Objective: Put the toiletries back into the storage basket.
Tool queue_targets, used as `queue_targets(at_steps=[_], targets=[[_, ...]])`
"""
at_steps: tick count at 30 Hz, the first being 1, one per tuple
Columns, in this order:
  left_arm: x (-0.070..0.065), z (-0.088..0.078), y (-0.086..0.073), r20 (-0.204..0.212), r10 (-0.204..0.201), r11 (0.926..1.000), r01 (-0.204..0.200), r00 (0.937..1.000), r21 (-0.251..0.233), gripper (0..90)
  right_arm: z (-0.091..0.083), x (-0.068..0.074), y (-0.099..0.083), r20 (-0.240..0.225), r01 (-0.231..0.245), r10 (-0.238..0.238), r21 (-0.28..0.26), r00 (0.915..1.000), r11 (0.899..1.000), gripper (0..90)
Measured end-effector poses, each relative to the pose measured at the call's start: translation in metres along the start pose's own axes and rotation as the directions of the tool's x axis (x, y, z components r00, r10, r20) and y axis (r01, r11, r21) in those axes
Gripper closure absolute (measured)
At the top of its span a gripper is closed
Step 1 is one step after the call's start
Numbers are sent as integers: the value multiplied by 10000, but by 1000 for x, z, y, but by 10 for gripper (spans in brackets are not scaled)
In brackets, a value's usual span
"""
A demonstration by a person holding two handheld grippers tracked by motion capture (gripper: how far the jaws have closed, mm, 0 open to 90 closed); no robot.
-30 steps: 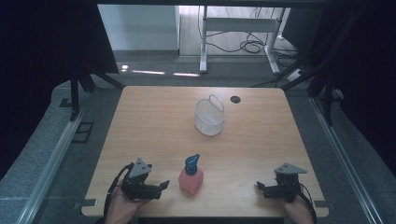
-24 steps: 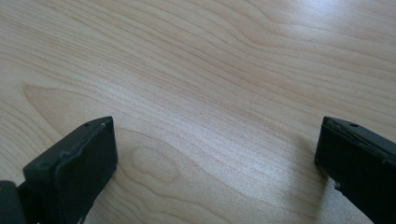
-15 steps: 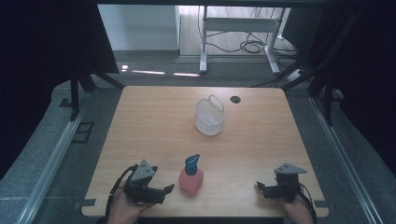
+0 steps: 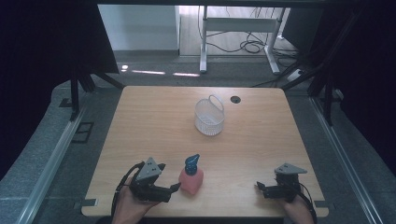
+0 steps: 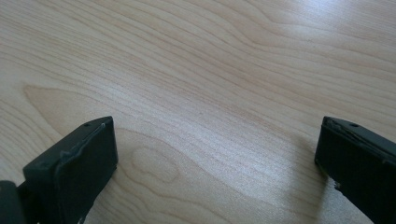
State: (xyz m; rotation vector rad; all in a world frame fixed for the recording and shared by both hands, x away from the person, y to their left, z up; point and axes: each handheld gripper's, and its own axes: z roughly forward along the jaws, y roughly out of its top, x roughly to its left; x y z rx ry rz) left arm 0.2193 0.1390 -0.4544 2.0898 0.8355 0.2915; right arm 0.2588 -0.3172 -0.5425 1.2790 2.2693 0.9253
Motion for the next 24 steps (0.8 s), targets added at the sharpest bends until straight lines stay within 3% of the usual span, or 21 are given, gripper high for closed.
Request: queue_targets(at_steps=[8,24], targets=[[-6,6,10,180,217,9997,-215,9996,-134,215,0,0,0,-1,0,0,1,10000,10000,0],[-10,18,27,457,278,9986,-257,9986,-458,313,0,0,0,-1,-1,1,1,10000,10000,0]])
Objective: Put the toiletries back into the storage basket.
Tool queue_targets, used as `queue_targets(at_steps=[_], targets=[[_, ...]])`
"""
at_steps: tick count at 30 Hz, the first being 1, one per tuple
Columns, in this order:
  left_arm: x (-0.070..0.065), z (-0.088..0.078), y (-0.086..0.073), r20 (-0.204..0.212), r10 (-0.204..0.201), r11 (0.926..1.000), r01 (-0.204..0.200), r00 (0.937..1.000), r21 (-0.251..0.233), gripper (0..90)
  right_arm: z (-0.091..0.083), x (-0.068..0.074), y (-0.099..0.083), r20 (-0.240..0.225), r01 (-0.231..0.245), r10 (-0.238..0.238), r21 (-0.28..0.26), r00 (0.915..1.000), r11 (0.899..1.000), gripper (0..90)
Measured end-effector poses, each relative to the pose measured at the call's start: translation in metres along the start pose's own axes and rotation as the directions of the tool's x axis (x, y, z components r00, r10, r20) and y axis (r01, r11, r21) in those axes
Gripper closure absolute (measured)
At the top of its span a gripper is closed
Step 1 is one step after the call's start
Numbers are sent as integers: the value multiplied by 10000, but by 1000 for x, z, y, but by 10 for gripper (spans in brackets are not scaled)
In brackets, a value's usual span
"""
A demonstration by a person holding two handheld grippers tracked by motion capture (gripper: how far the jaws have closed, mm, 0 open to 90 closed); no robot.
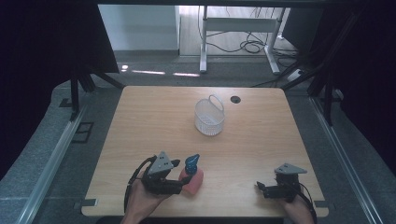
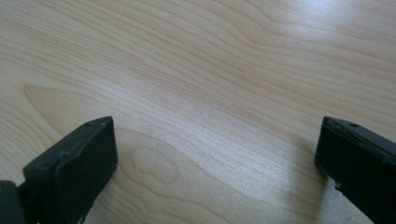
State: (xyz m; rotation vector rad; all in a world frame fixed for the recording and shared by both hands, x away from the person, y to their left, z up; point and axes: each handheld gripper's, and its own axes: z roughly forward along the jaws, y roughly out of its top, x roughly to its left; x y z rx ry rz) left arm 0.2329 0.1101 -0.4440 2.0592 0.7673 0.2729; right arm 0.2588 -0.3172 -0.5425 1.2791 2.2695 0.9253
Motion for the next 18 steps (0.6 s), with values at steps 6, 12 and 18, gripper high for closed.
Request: queue_targets(at_steps=[6,12,18], targets=[[-1,7,6,76,123,9999,-123,9999,62,362,0,0,0,-1,3,-3,0,10000,10000,0],[-3,14,11,89,186,9998,-187,9998,109,418,0,0,0,-5,8,-8,0,10000,10000,0],[-3,20,13,125,186,9997,-188,9997,127,460,0,0,0,-10,13,-13,-3,10000,10000,0]])
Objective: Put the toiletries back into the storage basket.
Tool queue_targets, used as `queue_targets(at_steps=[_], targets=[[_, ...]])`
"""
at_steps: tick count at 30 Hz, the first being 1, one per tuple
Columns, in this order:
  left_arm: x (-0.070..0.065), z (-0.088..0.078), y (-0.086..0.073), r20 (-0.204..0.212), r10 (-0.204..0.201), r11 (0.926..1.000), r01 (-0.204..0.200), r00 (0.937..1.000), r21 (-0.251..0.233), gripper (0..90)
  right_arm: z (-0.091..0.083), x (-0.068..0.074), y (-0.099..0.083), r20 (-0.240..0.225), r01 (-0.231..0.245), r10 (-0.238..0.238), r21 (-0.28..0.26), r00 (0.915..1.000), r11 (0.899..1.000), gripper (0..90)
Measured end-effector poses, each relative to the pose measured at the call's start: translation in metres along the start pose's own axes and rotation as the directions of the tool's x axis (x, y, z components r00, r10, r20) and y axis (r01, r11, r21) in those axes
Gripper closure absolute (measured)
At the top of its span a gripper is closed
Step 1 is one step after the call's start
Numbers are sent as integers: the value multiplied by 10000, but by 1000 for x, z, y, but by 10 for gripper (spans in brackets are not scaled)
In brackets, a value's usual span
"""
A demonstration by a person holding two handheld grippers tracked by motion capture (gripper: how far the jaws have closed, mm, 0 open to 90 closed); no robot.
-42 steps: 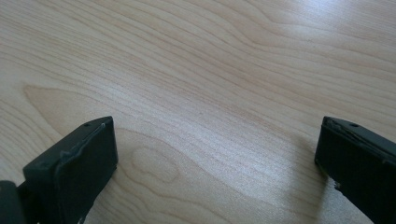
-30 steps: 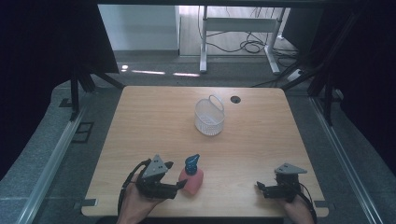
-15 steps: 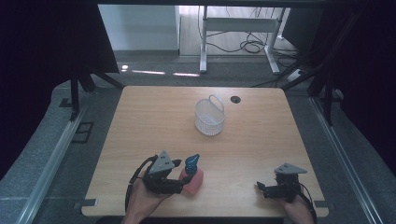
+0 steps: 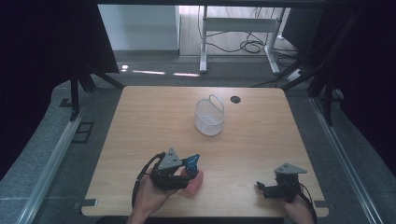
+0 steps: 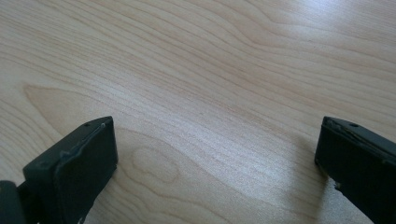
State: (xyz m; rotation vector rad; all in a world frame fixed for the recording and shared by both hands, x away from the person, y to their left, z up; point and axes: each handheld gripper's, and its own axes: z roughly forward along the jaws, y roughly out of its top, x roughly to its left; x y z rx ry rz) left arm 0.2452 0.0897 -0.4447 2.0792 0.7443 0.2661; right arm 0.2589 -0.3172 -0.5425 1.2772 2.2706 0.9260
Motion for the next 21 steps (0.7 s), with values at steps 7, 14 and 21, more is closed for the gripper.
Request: queue_targets(at_steps=[7,14,21], targets=[[-1,4,2,-88,171,9998,-170,9998,80,522,0,0,0,-6,6,-6,1,10000,10000,0],[-3,4,4,-222,244,9994,-239,9995,248,529,0,0,0,-21,18,-18,0,10000,10000,0],[1,1,11,-323,166,9998,-162,9993,139,529,0,0,0,-27,35,-35,5,10000,10000,0]])
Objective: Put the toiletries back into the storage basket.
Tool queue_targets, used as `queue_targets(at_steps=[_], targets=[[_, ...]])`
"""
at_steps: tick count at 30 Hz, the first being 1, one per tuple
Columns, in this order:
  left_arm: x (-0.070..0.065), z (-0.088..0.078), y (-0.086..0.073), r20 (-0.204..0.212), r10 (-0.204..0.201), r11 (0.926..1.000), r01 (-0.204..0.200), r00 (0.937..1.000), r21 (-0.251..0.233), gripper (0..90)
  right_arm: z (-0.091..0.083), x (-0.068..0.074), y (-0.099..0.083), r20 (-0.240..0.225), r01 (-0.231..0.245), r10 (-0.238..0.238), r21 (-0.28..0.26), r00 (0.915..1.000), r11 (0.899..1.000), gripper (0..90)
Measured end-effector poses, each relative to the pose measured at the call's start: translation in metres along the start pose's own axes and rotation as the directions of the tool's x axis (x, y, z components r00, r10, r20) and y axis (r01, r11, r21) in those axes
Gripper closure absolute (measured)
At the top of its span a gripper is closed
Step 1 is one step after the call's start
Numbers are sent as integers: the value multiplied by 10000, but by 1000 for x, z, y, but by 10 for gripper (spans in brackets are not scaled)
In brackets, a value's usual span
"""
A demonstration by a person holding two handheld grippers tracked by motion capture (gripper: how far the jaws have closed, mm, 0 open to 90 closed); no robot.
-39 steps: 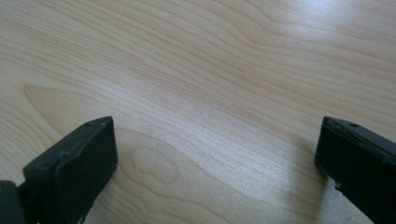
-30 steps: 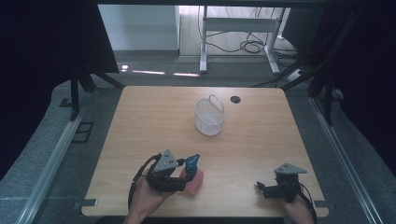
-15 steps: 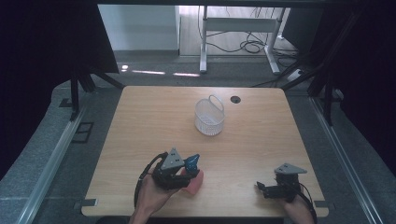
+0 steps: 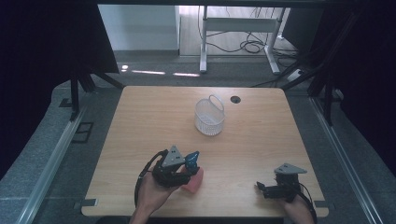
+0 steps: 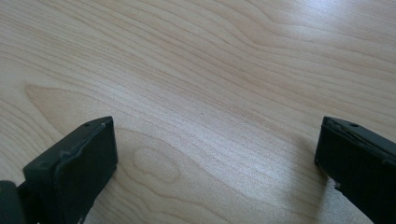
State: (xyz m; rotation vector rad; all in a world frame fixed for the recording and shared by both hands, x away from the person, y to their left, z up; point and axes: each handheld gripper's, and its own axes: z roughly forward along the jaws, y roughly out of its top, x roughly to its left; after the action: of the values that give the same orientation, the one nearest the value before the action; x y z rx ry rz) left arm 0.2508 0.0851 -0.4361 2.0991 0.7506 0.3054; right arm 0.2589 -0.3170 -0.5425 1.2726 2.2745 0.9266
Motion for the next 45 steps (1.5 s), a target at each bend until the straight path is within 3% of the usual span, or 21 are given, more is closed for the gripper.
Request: queue_targets(at_steps=[11,33,45], targets=[[5,-1,12,-512,96,10000,-97,9986,-2,529,0,0,0,-14,-13,13,0,10000,10000,0],[16,2,43,-527,461,9989,-463,9975,-15,530,0,0,0,-37,14,-14,13,10000,10000,0],[31,1,62,-558,129,9996,-142,9984,-226,530,0,0,0,-41,53,-53,28,10000,10000,0]])
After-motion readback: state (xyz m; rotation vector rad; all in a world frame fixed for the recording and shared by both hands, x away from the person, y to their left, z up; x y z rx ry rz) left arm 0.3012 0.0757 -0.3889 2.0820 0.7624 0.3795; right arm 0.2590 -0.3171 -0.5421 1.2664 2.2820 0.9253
